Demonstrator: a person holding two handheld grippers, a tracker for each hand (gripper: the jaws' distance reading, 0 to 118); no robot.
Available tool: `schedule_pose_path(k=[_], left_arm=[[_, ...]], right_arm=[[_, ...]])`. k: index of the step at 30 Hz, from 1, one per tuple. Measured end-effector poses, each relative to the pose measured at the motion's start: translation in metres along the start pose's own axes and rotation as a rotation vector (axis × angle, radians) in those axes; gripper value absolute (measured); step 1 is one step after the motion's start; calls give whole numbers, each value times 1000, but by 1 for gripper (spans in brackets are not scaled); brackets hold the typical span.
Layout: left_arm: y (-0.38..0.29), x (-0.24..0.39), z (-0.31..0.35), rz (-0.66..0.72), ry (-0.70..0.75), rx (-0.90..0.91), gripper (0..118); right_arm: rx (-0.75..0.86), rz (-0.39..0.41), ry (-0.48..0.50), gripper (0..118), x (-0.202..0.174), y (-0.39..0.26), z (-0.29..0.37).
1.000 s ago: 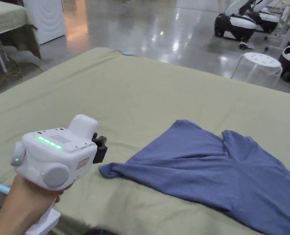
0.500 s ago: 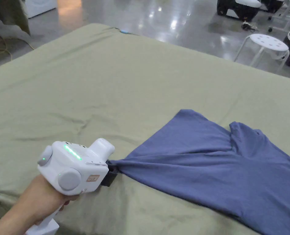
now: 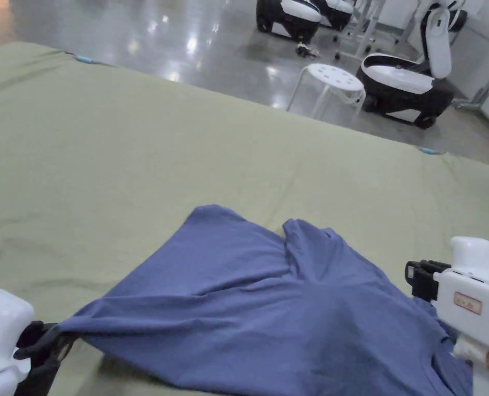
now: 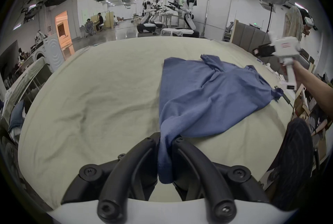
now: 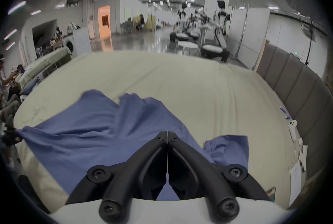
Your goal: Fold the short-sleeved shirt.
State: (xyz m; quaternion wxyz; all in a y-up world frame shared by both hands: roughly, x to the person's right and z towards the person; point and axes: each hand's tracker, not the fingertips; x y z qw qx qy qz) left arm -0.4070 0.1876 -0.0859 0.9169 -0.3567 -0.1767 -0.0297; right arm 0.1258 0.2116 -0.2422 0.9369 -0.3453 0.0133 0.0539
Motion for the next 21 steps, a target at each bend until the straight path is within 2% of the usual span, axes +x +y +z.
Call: schedule_pose_path(k=[1, 2, 3, 4, 5, 6, 7, 10, 12, 13, 14, 15, 16, 17, 18, 21], left_arm=[[3, 1, 0, 28, 11, 4, 11], [5, -1, -2, 49, 18, 19, 11], [7, -2, -2, 58, -4, 20, 11], [8, -1, -2, 73, -4, 18, 11], [10, 1, -3, 75, 8, 15, 11], [12, 2, -4, 71, 13, 10, 11], [14, 4, -5, 63, 30, 1, 11], [15, 6, -11, 57, 50, -11, 11], [16, 5, -16, 64, 67, -19, 11], [16, 4, -18, 68, 63, -22, 11], [16, 4, -19, 74, 63, -22, 11], [17, 5, -20, 76, 64, -23, 11], [18, 6, -21, 75, 71, -23, 11], [20, 7, -21, 74, 76, -23, 11], [20, 7, -21, 72, 73, -21, 11], [25, 10, -20, 79, 72, -1, 11]], right_arm=[[-41, 7, 18, 14, 8, 8, -24], [-73, 12, 32, 42, 14, 14, -45], [-113, 21, 42, 94, 17, 19, -68], [-163, 16, 54, 118, 22, 23, -92], [-199, 1, 65, 115, 26, 25, -112], [-171, -11, 61, 111, 30, 29, -120], [-205, -27, 38, 111, 28, 29, -132], [-249, -9, -8, 108, 32, 24, -158], [-313, -2, -27, 91, 37, 7, -177], [-316, -29, 38, 87, 36, 3, -176], [-252, -50, -15, 69, 35, 4, -167], [-252, -64, 2, 37, 33, 4, -162], [-243, -65, 24, 13, 30, 4, -154], [-237, -42, 17, 4, 27, 5, -148], [-238, -13, 10, 4, 24, 5, -143], [-207, -71, 80, 4, 28, 17, -115]])
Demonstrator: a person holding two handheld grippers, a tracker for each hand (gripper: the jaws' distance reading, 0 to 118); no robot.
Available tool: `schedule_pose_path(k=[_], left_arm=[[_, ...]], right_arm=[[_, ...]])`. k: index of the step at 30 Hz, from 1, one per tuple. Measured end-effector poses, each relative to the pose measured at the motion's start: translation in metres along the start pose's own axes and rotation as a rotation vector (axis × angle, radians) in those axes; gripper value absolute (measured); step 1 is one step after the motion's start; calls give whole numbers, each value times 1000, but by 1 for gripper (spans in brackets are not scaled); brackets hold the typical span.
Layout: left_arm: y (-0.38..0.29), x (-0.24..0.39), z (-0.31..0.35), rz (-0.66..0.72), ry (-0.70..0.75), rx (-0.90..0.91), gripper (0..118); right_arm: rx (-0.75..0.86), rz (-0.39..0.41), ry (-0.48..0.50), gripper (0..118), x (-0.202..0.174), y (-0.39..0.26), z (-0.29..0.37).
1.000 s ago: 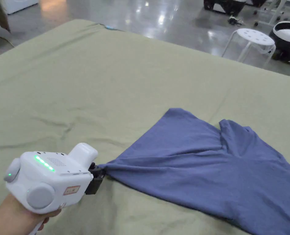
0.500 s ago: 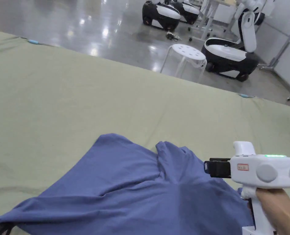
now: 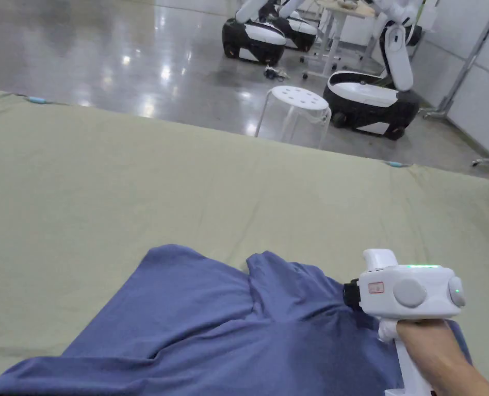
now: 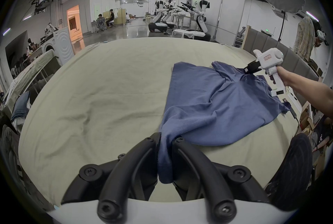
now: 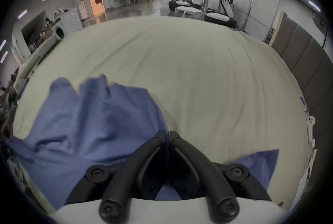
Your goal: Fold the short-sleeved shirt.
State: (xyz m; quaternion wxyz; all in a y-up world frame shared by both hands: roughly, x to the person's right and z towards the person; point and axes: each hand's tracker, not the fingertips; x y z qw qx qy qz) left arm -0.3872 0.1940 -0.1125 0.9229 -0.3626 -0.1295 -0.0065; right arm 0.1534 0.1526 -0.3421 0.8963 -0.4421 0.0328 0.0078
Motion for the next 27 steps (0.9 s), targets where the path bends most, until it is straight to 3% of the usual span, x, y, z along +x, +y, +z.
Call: schedule_pose_path(k=[4, 7, 16, 20, 27], left_arm=[[14, 0, 7, 30, -15, 46, 11], [38, 1, 13, 22, 7, 115, 10], [197, 10, 36, 42, 57, 345, 9], [281, 12, 44, 27, 91, 416, 9], [402, 22, 55, -18, 245, 506, 9]], right_arm=[[171, -12, 15, 4, -4, 16, 79], [284, 45, -5, 4, -10, 32, 149], [626, 54, -64, 4, -7, 104, 328], [748, 53, -128, 4, 1, 147, 381], [903, -39, -147, 4, 25, 236, 426]])
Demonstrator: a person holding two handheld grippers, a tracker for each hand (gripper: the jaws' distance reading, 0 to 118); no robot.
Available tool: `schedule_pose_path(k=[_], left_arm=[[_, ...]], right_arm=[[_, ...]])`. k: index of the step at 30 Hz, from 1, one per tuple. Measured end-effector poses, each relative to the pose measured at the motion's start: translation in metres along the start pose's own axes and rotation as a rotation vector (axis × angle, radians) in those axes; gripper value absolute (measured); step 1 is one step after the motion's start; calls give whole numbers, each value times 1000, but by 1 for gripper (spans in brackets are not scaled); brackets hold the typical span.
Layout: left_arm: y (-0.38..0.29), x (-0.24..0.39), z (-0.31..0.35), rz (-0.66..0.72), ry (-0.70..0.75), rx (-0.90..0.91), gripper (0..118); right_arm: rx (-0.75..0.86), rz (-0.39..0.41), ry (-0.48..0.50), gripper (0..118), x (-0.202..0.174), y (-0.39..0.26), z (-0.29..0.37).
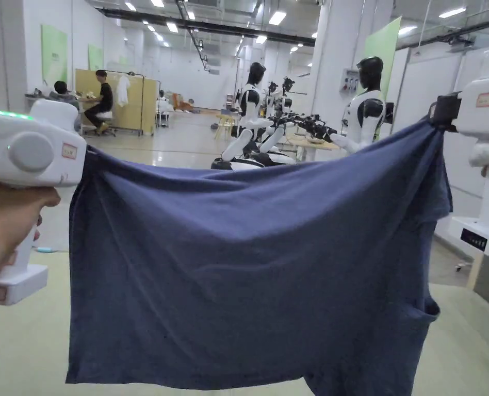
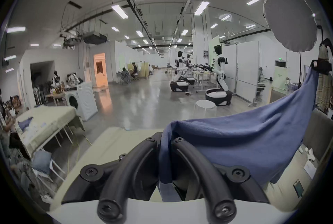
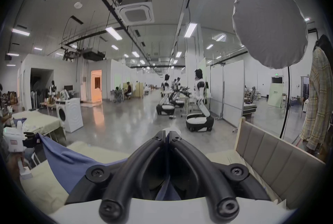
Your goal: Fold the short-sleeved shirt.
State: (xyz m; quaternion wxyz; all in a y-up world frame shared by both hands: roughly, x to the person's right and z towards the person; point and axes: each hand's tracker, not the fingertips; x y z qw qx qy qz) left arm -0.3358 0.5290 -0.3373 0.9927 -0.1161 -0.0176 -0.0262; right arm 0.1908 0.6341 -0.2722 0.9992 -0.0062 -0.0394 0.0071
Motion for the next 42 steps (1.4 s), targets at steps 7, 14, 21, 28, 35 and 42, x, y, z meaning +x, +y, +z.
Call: schedule_pose_path(k=[7, 14, 21, 28, 35, 42], left_arm=[[57, -3, -29, -53, 75, 57, 9], [-16, -4, -88, 31, 96, -36, 9], [-71, 6, -102, 7, 111, -87, 9], [-106, 7, -40, -30, 55, -101, 9], [-225, 6, 61, -88, -2, -167, 9], [-389, 6, 154, -149, -86, -332, 9]], right_arm=[[65, -7, 6, 4, -8, 34, -36], [-22, -14, -6, 4, -19, -45, -87], [-41, -35, -8, 4, -17, -82, -88], [-51, -21, 41, 4, -18, -99, -5], [-146, -24, 128, 4, -17, -199, 127], [-436, -58, 152, 4, -13, -384, 242]])
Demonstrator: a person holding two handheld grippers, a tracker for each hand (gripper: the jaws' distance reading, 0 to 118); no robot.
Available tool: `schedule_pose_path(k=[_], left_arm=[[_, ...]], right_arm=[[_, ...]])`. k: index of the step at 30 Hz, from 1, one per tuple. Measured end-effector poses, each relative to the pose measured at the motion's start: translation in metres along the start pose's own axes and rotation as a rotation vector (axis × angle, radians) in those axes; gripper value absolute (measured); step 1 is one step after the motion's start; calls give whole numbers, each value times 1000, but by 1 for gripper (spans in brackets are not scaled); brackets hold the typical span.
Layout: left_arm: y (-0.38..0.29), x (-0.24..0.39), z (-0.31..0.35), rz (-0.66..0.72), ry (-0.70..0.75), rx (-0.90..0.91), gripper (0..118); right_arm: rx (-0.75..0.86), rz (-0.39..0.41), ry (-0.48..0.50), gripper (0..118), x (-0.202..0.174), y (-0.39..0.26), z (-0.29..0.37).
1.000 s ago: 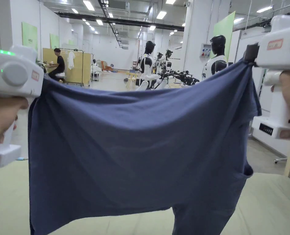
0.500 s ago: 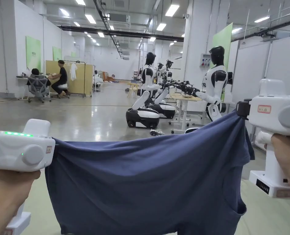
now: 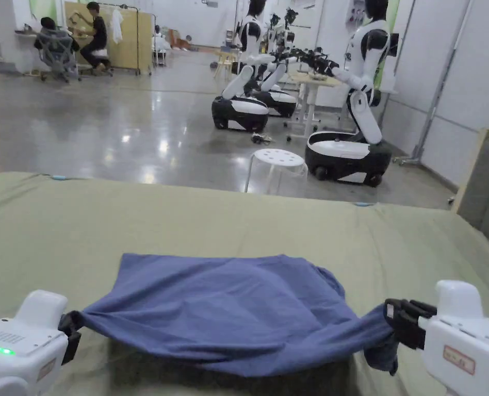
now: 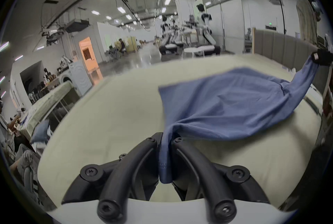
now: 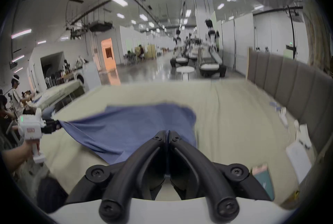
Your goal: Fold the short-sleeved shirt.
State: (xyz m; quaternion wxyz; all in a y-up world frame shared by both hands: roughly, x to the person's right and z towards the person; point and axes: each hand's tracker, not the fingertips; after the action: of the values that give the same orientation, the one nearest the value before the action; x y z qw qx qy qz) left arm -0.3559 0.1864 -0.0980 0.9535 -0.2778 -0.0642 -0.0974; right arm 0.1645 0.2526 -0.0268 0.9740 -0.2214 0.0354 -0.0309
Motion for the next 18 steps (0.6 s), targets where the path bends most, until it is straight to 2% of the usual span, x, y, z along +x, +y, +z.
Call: schedule_pose_path(k=[3, 6, 7, 8, 9, 10, 11, 12, 13, 14, 16, 17, 18], left_arm=[[-44, 5, -1, -36, 26, -81, 9], [-59, -2, -2, -7, 4, -115, 12], [-62, -5, 0, -6, 1, -109, 22], [-59, -7, 2, 4, 2, -97, 39], [-58, -10, 5, 15, 3, -85, 61], [-56, -12, 13, 18, -4, -82, 70], [-54, -13, 23, 23, 4, -73, 71], [-48, -10, 40, 20, 34, -52, 71], [-46, -7, 61, 15, 44, 5, 71], [-47, -3, 81, 9, 25, 75, 71], [-54, 6, 108, -10, 22, 127, 71], [-58, 9, 116, -7, 19, 117, 71], [-64, 13, 122, 0, 21, 109, 67]], right_arm=[[-114, -25, -29, 4, 4, -69, 0], [-166, -98, -62, 4, 12, -108, 0], [-170, -121, -69, 4, 14, -116, 0], [-169, -126, -69, 4, 17, -120, 0], [-160, -135, -68, 20, 17, -122, 4], [-152, -137, -61, 54, 19, -120, 7], [-142, -124, -58, 100, 19, -116, 11], [-133, -105, -62, 117, 16, -110, 17], [-118, -102, -57, 113, 11, -104, 31], [10, -90, -57, 114, 10, -95, 42], [35, -59, -24, 114, -3, -86, 55], [62, -39, -26, 111, -11, -85, 62], [89, -10, -55, 94, -17, -82, 65]])
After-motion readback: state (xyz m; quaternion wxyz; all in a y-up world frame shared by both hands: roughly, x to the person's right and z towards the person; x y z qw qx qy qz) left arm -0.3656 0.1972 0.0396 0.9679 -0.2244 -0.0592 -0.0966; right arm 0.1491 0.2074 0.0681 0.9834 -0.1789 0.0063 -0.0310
